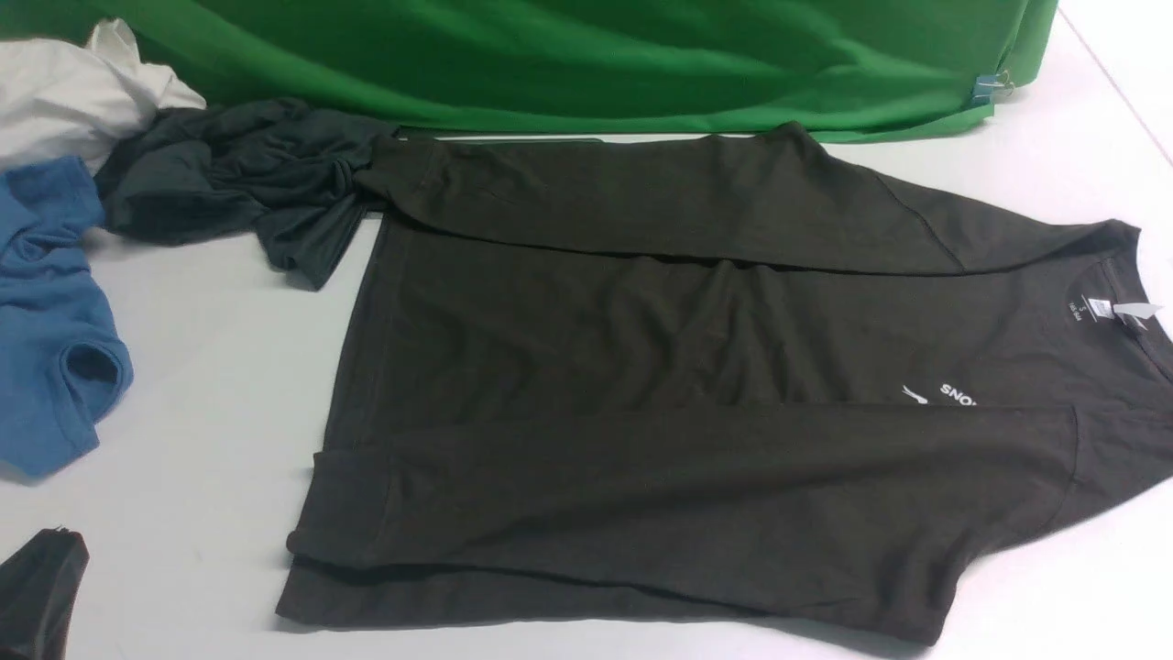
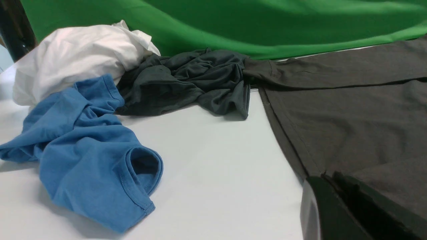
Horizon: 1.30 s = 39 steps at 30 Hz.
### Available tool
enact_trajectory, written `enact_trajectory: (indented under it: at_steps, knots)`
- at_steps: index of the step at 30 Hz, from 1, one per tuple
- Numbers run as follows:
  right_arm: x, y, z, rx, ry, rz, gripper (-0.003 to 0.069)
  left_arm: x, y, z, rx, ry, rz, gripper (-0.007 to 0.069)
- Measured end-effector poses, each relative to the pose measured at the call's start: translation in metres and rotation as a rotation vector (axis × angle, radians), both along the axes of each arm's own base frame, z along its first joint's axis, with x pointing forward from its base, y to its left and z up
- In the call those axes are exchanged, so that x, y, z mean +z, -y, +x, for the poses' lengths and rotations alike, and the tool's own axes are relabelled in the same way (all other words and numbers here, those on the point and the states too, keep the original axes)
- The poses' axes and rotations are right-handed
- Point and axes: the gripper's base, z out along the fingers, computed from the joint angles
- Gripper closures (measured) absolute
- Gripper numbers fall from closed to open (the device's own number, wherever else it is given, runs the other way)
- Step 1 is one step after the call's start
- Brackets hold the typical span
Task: Fold a long-sleeved shirt on a white desktop.
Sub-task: 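Grasp the left edge of the dark T-shirt lying flat on the table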
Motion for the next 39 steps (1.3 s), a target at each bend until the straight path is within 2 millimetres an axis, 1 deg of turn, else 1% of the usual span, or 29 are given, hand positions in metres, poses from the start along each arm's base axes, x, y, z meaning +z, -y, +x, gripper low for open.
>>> enact_trajectory:
  at_steps: [22, 25, 26, 27, 28, 29, 31, 34, 36, 37, 38, 39]
  knots:
    - [0.0, 0.0, 0.0, 0.0, 0.0, 0.0, 0.0419, 0.0, 0.0, 0.0, 0.002, 0.0, 0.0, 0.0605]
    - [0.0, 0.0, 0.0, 0.0, 0.0, 0.0, 0.0419, 0.002, -0.001, 0.0, 0.007, 0.023, -0.007, 0.0605]
    - [0.0, 0.0, 0.0, 0.0, 0.0, 0.0, 0.0419, 0.005, -0.001, 0.001, 0.013, 0.053, -0.047, 0.0605]
    - [0.0, 0.0, 0.0, 0.0, 0.0, 0.0, 0.0419, 0.008, -0.001, 0.001, 0.023, 0.094, -0.137, 0.0605]
    - [0.0, 0.0, 0.0, 0.0, 0.0, 0.0, 0.0419, 0.009, -0.001, 0.001, 0.025, 0.101, -0.156, 0.0605]
    - [0.0, 0.0, 0.0, 0.0, 0.0, 0.0, 0.0419, 0.014, -0.002, 0.001, 0.043, 0.159, -0.333, 0.0605]
    - [0.0, 0.0, 0.0, 0.0, 0.0, 0.0, 0.0419, 0.021, -0.006, 0.0, 0.076, 0.243, -0.519, 0.0605]
    - [0.0, 0.0, 0.0, 0.0, 0.0, 0.0, 0.0419, 0.029, -0.013, -0.002, 0.13, 0.361, -0.669, 0.0605]
    - [0.0, 0.0, 0.0, 0.0, 0.0, 0.0, 0.0419, 0.031, -0.016, -0.003, 0.144, 0.396, -0.737, 0.0605]
    - [0.0, 0.0, 0.0, 0.0, 0.0, 0.0, 0.0419, 0.031, -0.016, -0.002, 0.143, 0.395, -0.742, 0.0605]
    - [0.0, 0.0, 0.0, 0.0, 0.0, 0.0, 0.0419, 0.036, -0.012, -0.003, 0.108, 0.364, -0.775, 0.0605]
    - [0.0, 0.0, 0.0, 0.0, 0.0, 0.0, 0.0419, 0.039, -0.01, -0.003, 0.089, 0.348, -0.765, 0.0605]
